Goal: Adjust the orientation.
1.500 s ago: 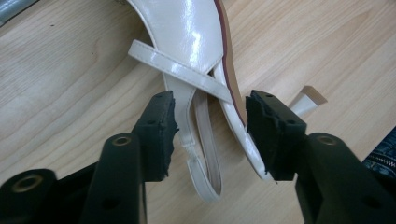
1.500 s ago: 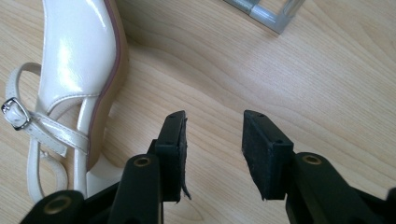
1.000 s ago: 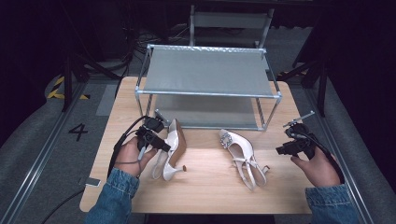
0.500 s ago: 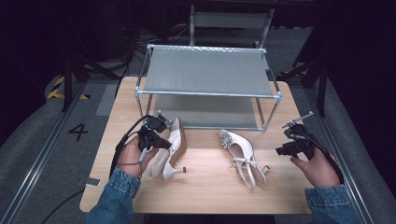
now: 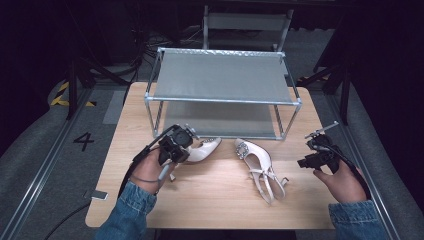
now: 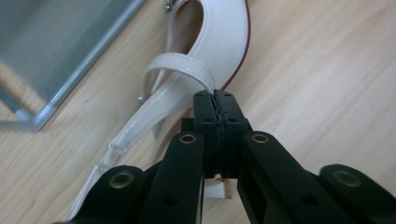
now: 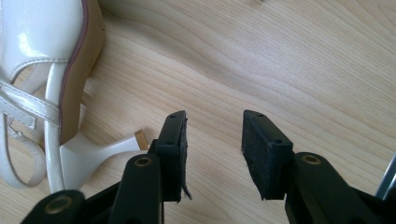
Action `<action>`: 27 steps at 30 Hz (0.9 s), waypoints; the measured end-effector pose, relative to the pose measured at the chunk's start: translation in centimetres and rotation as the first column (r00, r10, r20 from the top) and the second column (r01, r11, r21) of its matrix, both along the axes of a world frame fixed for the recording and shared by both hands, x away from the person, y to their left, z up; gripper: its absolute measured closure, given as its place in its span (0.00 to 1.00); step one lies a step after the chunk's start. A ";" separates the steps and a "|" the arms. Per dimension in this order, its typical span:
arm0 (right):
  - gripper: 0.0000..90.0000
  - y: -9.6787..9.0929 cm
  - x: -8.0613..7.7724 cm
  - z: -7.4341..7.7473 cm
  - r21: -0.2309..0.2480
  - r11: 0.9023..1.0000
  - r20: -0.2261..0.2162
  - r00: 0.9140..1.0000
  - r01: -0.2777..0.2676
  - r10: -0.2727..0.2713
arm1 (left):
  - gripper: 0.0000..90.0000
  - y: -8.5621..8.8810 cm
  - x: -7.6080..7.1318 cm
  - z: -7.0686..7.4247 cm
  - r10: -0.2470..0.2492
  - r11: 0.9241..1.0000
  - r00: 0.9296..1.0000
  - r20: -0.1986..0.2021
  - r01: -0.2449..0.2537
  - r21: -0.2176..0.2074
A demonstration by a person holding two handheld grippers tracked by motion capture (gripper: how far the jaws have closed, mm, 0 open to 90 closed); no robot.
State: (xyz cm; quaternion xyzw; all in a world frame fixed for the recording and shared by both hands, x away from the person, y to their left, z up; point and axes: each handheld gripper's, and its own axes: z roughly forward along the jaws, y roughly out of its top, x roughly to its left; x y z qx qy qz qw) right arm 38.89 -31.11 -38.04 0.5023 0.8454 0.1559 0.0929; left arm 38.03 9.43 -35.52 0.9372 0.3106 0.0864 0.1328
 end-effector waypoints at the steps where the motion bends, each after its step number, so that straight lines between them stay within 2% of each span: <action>1: 0.67 -0.1 0.0 0.0 -0.001 1.000 0.002 1.000 0.000 0.000 | 0.99 -0.7 -0.2 -0.2 -0.025 1.000 0.999 -0.022 0.025 0.003; 4: 0.67 -0.2 -0.1 0.0 0.001 1.000 0.001 1.000 0.006 -0.006 | 0.99 -2.0 -0.5 -1.0 -0.078 0.997 0.994 -0.074 0.078 -0.011; 5: 0.66 -0.2 -0.1 0.0 0.002 1.000 0.000 1.000 0.006 -0.006 | 0.99 -2.5 -0.6 -1.4 -0.084 0.996 0.992 -0.094 0.086 0.013; 7: 0.66 -0.3 -0.2 0.0 0.002 1.000 0.002 1.000 0.005 -0.005 | 0.99 -3.0 -0.7 -1.9 -0.096 0.995 0.989 -0.115 0.097 0.008; 10: 0.66 -0.4 -0.2 0.0 0.005 1.000 0.002 1.000 0.007 -0.007 | 0.98 -3.0 -0.6 -1.9 -0.089 0.996 0.986 -0.140 0.088 -0.011; 11: 0.65 -0.4 -0.2 0.0 0.007 1.000 0.002 1.000 0.007 -0.007 | 0.96 -3.0 -0.6 -1.8 -0.089 0.996 0.987 -0.137 0.085 -0.029; 13: 0.65 -0.4 -0.2 0.0 0.008 1.000 0.002 1.000 0.006 -0.006 | 0.80 -2.7 -0.4 -1.4 -0.082 0.993 0.987 -0.137 0.069 -0.095; 14: 0.64 -0.4 -0.2 -0.1 0.008 1.000 0.001 1.000 0.006 -0.006 | 0.73 -2.5 -0.3 -1.2 -0.076 0.989 0.986 -0.146 0.055 -0.139; 16: 0.63 -0.4 -0.2 -0.1 0.010 1.000 0.002 1.000 0.004 -0.004 | 0.69 -2.4 -0.2 -1.2 -0.064 0.984 0.986 -0.154 0.036 -0.175; 17: 0.63 -0.4 -0.2 -0.1 0.010 1.000 0.001 1.000 0.005 -0.005 | 0.67 -2.4 -0.1 -1.3 -0.059 0.984 0.986 -0.154 0.032 -0.174; 19: 0.63 -0.3 -0.2 -0.1 0.008 1.000 0.002 1.000 0.004 -0.004 | 0.64 -2.6 0.0 -1.9 -0.029 0.989 0.990 -0.138 0.008 -0.145; 21: 0.63 -0.3 -0.2 -0.1 0.009 1.000 0.002 1.000 0.004 -0.004 | 0.61 -2.8 0.2 -2.6 -0.006 0.991 0.989 -0.149 -0.014 -0.131; 23: 0.63 -0.3 -0.3 -0.1 0.007 1.000 0.002 1.000 0.003 -0.003 | 0.59 -3.1 0.4 -3.1 -0.005 0.992 0.989 -0.147 -0.013 -0.125; 27: 0.63 -0.5 -0.4 -0.2 0.009 1.000 0.003 1.000 0.005 -0.005 | 0.58 -3.7 1.0 -4.5 -0.008 0.996 0.983 -0.184 -0.008 -0.086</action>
